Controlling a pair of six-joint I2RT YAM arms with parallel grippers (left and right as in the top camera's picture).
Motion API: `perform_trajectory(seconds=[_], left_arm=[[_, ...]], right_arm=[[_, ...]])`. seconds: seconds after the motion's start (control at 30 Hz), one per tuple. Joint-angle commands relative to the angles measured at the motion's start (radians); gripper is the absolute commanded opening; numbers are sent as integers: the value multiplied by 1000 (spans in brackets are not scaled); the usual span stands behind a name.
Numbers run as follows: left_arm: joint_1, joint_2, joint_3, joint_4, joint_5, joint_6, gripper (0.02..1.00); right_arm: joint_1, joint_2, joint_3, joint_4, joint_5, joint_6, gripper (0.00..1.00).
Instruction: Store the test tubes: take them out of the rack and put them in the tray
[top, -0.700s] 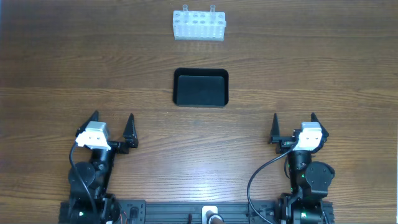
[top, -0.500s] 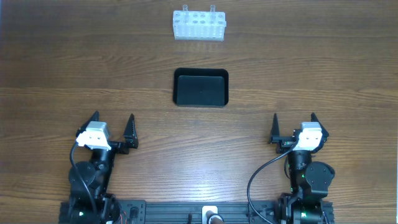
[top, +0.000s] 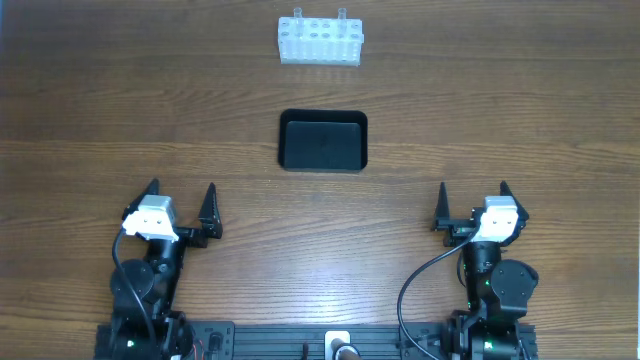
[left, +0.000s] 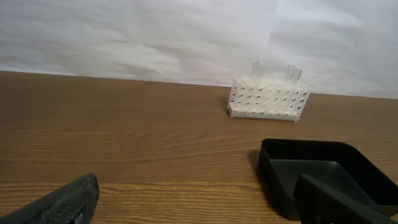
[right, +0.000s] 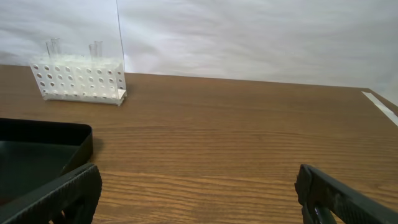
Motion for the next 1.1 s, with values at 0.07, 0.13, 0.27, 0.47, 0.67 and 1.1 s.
perform_trajectory(seconds=[0.07, 0.13, 0.27, 0.47, 0.67, 1.1], left_arm=[[5, 3, -5, -5, -8, 14, 998], [5, 3, -5, -5, -8, 14, 998], [5, 3, -5, -5, -8, 14, 996], [5, 3, -5, -5, -8, 14, 998], [5, 3, -5, -5, -8, 14, 996], [1, 6, 42, 15, 200, 15, 998]], right_arm=[[-6, -9, -5, -3, -15, 10, 991], [-6, -9, -5, -3, -15, 10, 991], [-6, -9, -5, -3, -15, 10, 991], [-6, -9, -5, -3, -15, 10, 993], [-6, -9, -5, -3, -15, 10, 993], [-6, -9, -5, -3, -15, 10, 993]])
